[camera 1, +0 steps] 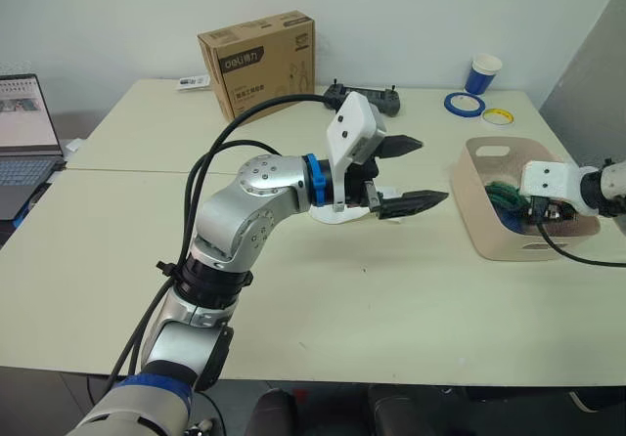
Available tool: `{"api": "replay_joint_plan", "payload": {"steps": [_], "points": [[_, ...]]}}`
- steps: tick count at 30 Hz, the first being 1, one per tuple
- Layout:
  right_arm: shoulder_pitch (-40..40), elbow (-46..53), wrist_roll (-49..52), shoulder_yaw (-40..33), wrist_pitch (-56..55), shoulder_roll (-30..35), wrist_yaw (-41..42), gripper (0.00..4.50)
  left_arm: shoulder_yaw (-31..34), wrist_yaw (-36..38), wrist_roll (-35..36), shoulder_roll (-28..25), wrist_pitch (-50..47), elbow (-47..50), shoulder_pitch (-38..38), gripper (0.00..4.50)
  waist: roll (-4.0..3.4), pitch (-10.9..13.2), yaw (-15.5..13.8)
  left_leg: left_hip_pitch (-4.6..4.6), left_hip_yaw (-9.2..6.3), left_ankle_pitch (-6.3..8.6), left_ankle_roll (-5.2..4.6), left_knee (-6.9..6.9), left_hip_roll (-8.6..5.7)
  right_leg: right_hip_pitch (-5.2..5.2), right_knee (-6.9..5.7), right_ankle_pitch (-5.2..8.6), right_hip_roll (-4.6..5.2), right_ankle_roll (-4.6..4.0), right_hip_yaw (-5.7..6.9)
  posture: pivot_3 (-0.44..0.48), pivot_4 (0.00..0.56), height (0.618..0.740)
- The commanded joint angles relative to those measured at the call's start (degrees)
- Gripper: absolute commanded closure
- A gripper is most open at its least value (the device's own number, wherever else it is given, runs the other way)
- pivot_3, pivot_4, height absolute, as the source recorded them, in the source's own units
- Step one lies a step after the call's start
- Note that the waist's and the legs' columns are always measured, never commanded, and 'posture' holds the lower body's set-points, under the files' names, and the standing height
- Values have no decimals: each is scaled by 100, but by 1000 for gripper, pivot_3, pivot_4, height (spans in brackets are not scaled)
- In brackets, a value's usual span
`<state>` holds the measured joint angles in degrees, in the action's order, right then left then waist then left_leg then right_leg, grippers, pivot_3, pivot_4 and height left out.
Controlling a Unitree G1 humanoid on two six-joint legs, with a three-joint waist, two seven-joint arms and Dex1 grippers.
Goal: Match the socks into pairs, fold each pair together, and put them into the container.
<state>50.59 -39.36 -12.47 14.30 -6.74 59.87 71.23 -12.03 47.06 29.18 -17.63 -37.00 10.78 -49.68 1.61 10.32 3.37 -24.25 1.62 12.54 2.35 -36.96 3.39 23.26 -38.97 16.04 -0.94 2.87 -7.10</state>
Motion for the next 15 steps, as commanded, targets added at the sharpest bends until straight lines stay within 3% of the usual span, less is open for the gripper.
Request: {"api": "replay_joint_plan", "payload": {"steps": [1, 7, 9, 12, 15], "points": [[598, 287, 615, -472, 769, 175, 865, 2267, 62, 62, -4, -26, 88, 134, 58, 0, -6, 1, 3, 2, 1, 0, 0, 0, 0, 0, 0, 0, 0, 0, -1, 0, 150, 740], [1175, -219, 644, -617, 944, 212, 812, 2267, 94, 76, -14, -23, 101, 122, 52, 0, -14, 6, -7, 9, -1, 0, 0, 1, 0, -6, -3, 0, 1, 0, 3, 0, 150, 740], [1207, -545, 388, -505, 636, 181, 387, 2267, 89, 84, -29, -6, 115, 99, 34, 0, -14, 6, -7, 10, -1, 0, -1, 1, 0, -6, -1, 0, 1, 0, 3, 0, 150, 740], [1042, -914, 153, -387, 129, 73, -42, 2891, 82, 104, -55, 15, 140, 58, 1, 0, -14, 6, -6, 10, 2, 1, -1, 1, -1, -6, -1, 0, 1, 0, 1, 0, 150, 740], [797, -1043, 121, -344, -24, -98, -65, 3901, 40, 146, -98, 8, 162, 26, -11, 0, -14, 6, 5, 10, 3, 0, -1, 1, 0, -5, -1, 0, 1, 0, 0, 0, 150, 740]]}}
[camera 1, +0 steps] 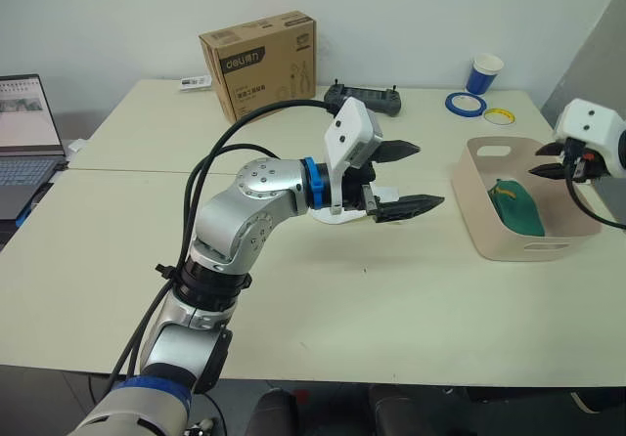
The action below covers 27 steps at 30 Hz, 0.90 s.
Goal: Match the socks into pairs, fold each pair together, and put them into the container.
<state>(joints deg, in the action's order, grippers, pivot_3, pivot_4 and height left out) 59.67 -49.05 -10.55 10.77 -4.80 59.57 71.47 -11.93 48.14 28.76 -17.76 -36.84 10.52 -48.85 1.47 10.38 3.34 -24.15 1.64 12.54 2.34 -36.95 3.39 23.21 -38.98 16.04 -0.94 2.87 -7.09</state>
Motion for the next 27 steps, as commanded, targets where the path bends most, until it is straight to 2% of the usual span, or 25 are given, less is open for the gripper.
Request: {"api": "replay_joint_plan", "payload": {"steps": [1, 2, 10, 17, 23, 27], "points": [[-155, -130, -153, 56, -317, -122, -200, 4287, 4, 64, -73, 11, 156, 51, -92, 0, -1, 0, 17, 1, 0, 0, 0, 0, 0, 0, -1, 0, 0, 0, -1, 0, 150, 740], [-197, -208, -223, 94, -365, -208, -316, 4433, -4, 70, -75, 18, 149, 56, -88, 0, -1, 0, 26, 2, 1, 0, 0, 0, 0, 0, -3, 0, 0, 0, -2, 0, 150, 740], [-242, -893, -668, 334, -697, -726, -1093, 4433, 5, 55, -163, 54, 128, 35, -114, 0, -2, 0, 27, 6, 1, -1, 1, -2, 0, -3, -8, -1, 0, -1, -4, 0, 150, 740], [-140, -1332, -890, 448, -740, -856, -1233, 4433, -12, 5, -186, 47, 64, 145, -44, 0, -3, -1, 13, 6, 0, -2, 3, -2, 0, -4, -8, -1, 0, -1, -3, 0, 150, 740], [18, -1191, -734, 294, -696, -786, -1095, 4433, 33, -27, -199, 17, 65, 157, -5, 0, -3, -1, 18, 11, 0, -2, 2, -2, 0, -8, -10, -2, 0, 0, -3, 0, 150, 740], [443, -551, -199, -230, -255, -489, -683, 4433, 361, -56, -181, -354, 27, 288, 364, 0, -31, 4, 80, 13, 5, -2, 3, -1, -1, -7, -10, -3, 0, 2, -11, 0, 150, 740]]}}
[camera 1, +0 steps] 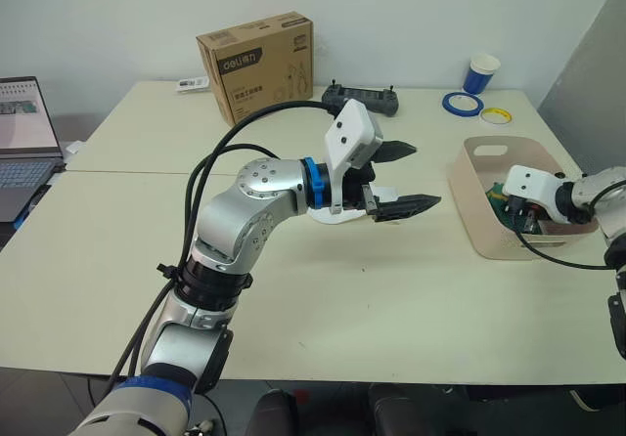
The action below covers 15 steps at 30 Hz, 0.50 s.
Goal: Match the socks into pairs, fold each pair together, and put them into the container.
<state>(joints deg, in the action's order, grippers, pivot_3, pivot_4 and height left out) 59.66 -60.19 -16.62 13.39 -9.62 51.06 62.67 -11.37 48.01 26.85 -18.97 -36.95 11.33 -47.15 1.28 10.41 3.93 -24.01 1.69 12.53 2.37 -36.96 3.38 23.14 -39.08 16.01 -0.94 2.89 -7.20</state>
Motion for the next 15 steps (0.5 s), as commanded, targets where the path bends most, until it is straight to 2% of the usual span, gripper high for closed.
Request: {"api": "replay_joint_plan", "payload": {"steps": [1, 3, 6, 9, 12, 15], "points": [[522, 838, 650, -710, 426, 341, 210, 4433, 433, -49, -43, -414, 101, 234, 373, 0, -13, 0, 40, 1, 0, 0, 0, 1, 0, 1, -1, 0, 0, 0, 0, 0, 150, 740], [476, 1538, 1179, -1115, 729, 232, 252, 4433, 741, -117, -120, -748, 216, 271, 723, 0, -13, 0, 76, 6, -6, 1, -1, 6, 5, 0, -3, 0, -4, 0, 6, 0, 150, 740], [-66, 2888, 1865, -1557, 1367, -51, 200, 3820, 1087, -216, -182, -1134, 316, 335, 1227, 0, -10, -2, 97, 8, -20, 2, -3, 10, 16, 0, -5, 0, -18, -1, 12, 0, 150, 740], [-534, 3862, 2242, -1786, 2050, -209, 48, 2790, 1245, -268, -153, -1295, 356, 420, 1507, 0, -5, -2, 68, 6, -31, 2, -3, 4, 18, -11, -5, 0, -16, -2, 27, 0, 150, 740], [-2070, 5889, 2607, -1862, 2738, -1394, -1176, 1657, 1973, -814, -312, -1327, 582, 484, 2500, 0, 12, -25, 18, -4, -21, 2, -2, 0, 8, -7, -2, 0, 1, -1, 24, 0, 150, 740], [-3149, 7001, 2582, -1818, 3091, -2087, -1907, 569, 2261, -1094, -501, -1297, 906, 475, 3186, 0, 21, -30, -13, -11, -33, 2, -1, 4, 20, 2, -11, 0, -6, -1, 35, 0, 150, 740]]}}
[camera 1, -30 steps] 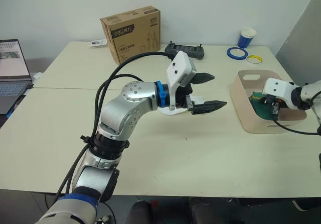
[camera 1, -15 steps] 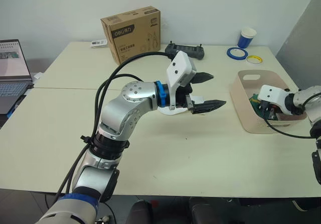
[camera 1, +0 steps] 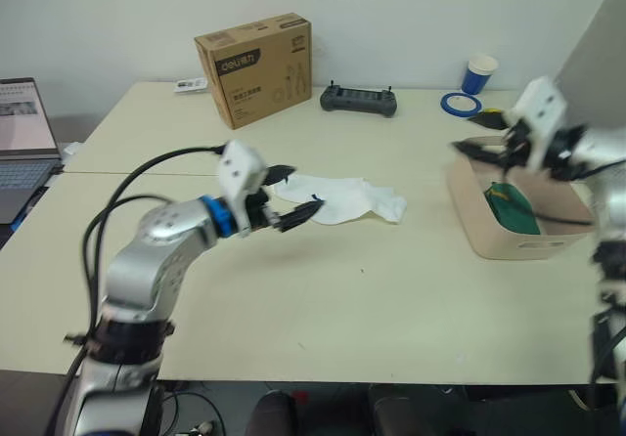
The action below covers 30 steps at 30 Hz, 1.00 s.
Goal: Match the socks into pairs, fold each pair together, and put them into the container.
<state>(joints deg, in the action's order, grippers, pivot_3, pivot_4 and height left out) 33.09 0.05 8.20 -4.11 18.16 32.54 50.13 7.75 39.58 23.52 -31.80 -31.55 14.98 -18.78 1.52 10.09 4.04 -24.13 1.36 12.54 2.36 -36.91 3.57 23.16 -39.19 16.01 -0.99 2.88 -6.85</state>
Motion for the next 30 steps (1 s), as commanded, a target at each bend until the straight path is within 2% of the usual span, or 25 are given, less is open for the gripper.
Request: {"api": "replay_joint_plan", "payload": {"steps": [1, 2, 9, 16, 19, 23, 27, 30], "points": [[-831, 1197, 6, 31, 295, -317, -740, 187, 407, -297, -190, 13, 451, 130, 590, 0, -4, 3, -59, -11, 2, -1, 1, 0, -3, 14, -9, 0, 2, 0, -2, 0, 150, 740], [-1144, 1340, -137, 133, 170, -349, -819, 26, 463, -363, -238, 42, 562, 151, 825, 0, -5, 4, -100, -14, 5, -1, 1, -3, -5, 18, -14, 0, 4, -1, -3, 0, 150, 740], [-2650, 1441, -802, 376, -632, -443, -1602, 26, 558, -663, -381, 413, 1134, 391, 2177, 0, 38, -25, -182, 6, 28, -1, 2, -9, -12, -6, 19, 5, 15, -1, -13, 0, 150, 740], [-2945, 1461, -914, 387, -841, -543, -1927, 26, 372, -637, -388, 495, 1256, 567, 2464, 0, 39, -26, -111, 21, 34, -1, 2, -2, 0, -1, 12, 14, 4, -22, -16, 0, 150, 740], [-2708, 1238, -1002, 494, -887, -492, -1912, 26, 99, -507, -497, 396, 1311, 555, 2285, 0, 39, -26, -86, 21, 34, -1, 1, -1, 0, -1, 13, 3, 3, -2, -16, 0, 150, 740], [-1954, 492, -1260, 891, -954, -377, -1713, 26, -701, -252, -956, 328, 1442, 8, 1260, 0, 39, -26, -79, 22, 36, -1, 1, -7, -5, -3, 13, 2, 3, -7, -18, 0, 150, 740], [-1500, -43, -1428, 1120, -1107, -359, -1697, 26, -1072, -113, -1164, 439, 1662, -591, 636, 0, 41, -28, -78, 20, 39, -1, 0, -3, -8, -5, 20, -14, 3, 7, -23, 0, 150, 740], [-852, -923, -1838, 1456, -1435, -417, -1825, 26, -1636, -108, -1678, 748, 2093, -1727, -270, 0, 41, -27, -84, 17, 33, 1, -3, 6, -7, 0, 17, -20, -3, -6, -21, 0, 150, 740]]}}
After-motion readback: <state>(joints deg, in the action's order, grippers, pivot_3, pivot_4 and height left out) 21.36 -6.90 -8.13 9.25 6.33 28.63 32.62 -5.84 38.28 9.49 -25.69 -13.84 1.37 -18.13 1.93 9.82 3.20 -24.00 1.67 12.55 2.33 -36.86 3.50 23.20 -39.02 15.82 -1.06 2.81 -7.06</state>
